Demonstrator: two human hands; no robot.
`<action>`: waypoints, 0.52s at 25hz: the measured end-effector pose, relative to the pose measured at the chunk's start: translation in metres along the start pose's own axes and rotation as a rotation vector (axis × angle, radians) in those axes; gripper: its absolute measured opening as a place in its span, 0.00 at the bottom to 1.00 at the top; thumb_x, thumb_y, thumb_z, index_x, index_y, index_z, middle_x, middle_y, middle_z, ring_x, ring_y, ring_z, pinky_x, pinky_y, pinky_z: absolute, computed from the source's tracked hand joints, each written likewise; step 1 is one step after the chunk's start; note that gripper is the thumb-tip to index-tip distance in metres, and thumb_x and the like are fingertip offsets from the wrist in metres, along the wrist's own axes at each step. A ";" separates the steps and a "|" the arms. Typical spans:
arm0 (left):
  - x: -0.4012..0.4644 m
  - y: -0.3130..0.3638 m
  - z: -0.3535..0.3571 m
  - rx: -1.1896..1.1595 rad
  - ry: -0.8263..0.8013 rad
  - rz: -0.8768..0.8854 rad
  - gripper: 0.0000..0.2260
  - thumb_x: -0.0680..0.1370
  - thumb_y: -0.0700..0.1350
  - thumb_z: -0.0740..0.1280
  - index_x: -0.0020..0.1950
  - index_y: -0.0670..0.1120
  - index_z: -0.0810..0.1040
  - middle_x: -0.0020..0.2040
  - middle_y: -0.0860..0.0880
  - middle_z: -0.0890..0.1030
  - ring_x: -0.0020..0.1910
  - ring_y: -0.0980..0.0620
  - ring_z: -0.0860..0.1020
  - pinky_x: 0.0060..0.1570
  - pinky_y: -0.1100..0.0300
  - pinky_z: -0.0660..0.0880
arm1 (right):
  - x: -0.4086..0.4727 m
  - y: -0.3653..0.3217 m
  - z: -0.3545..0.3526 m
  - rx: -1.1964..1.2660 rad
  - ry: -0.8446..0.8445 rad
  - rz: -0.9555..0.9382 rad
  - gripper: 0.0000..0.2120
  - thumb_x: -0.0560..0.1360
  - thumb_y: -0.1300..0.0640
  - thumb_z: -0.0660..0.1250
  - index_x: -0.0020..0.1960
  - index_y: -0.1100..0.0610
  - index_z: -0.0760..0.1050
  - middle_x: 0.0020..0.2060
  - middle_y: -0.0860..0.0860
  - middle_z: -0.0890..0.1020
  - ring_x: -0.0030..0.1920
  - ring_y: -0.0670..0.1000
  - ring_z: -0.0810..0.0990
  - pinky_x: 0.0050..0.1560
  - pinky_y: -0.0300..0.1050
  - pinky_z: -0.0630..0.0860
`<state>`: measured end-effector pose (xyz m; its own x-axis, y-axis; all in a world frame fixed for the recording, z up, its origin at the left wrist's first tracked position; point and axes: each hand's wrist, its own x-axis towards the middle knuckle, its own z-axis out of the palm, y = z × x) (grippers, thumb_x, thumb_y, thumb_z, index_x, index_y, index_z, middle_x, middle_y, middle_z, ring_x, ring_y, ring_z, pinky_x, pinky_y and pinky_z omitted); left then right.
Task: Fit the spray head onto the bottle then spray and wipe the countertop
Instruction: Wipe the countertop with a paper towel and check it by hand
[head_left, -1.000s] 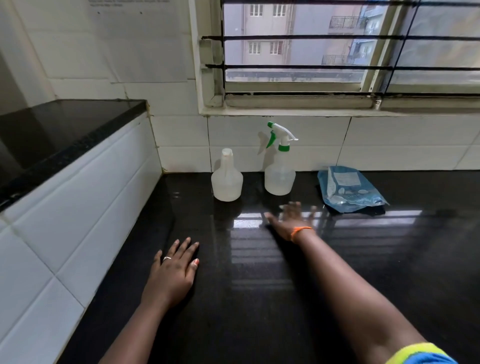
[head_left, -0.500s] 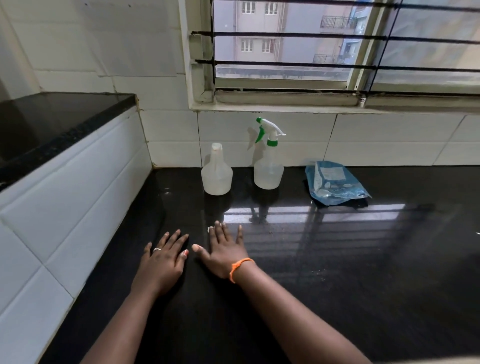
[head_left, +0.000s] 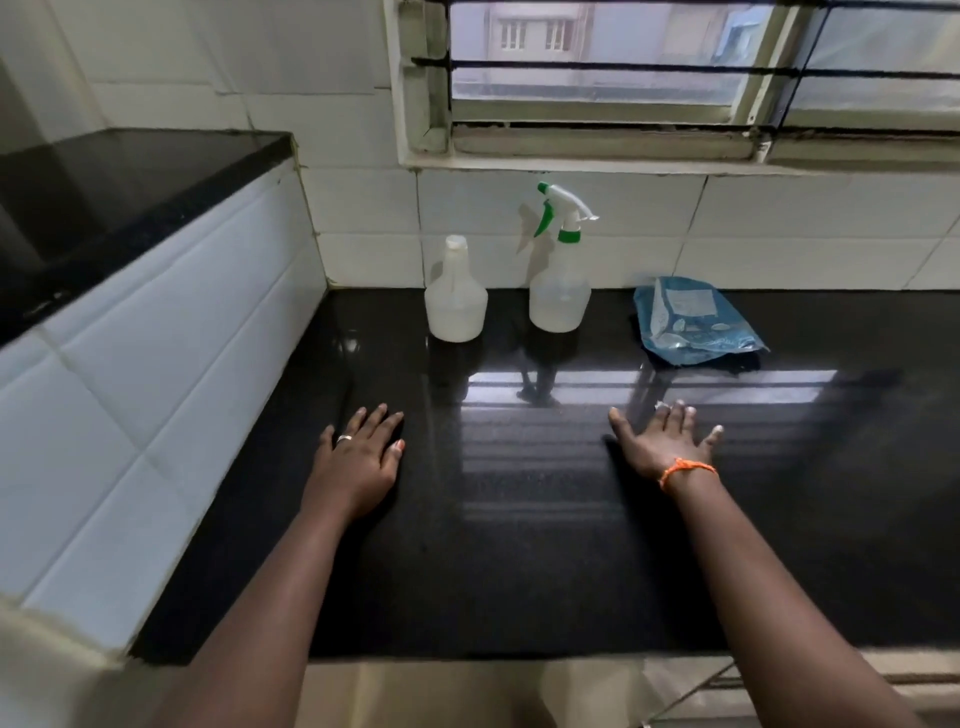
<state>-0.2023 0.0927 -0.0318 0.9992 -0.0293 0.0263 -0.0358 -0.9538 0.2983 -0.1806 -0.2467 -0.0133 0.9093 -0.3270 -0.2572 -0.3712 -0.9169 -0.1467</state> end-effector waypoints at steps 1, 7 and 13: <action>-0.002 0.000 -0.001 0.004 0.003 -0.002 0.21 0.81 0.52 0.51 0.74 0.56 0.55 0.77 0.54 0.54 0.77 0.54 0.50 0.74 0.47 0.45 | -0.007 -0.021 0.008 -0.003 -0.017 -0.090 0.42 0.72 0.30 0.38 0.74 0.59 0.40 0.76 0.56 0.41 0.75 0.54 0.37 0.70 0.64 0.31; 0.003 0.003 0.000 -0.008 0.001 0.010 0.21 0.81 0.51 0.51 0.74 0.55 0.56 0.77 0.53 0.55 0.77 0.53 0.50 0.74 0.46 0.45 | -0.095 -0.138 0.044 -0.015 -0.074 -0.595 0.35 0.77 0.37 0.41 0.74 0.59 0.39 0.76 0.55 0.39 0.75 0.52 0.35 0.68 0.59 0.26; 0.007 -0.003 0.007 0.004 0.037 0.021 0.21 0.80 0.50 0.53 0.73 0.54 0.58 0.77 0.52 0.57 0.76 0.52 0.52 0.73 0.46 0.47 | -0.200 -0.103 0.080 0.013 -0.051 -0.819 0.37 0.75 0.35 0.40 0.75 0.57 0.42 0.76 0.53 0.42 0.71 0.46 0.30 0.55 0.50 0.11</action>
<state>-0.1955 0.0929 -0.0389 0.9970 -0.0388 0.0676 -0.0571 -0.9541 0.2939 -0.3391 -0.0686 -0.0232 0.8836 0.4559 -0.1065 0.4042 -0.8576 -0.3179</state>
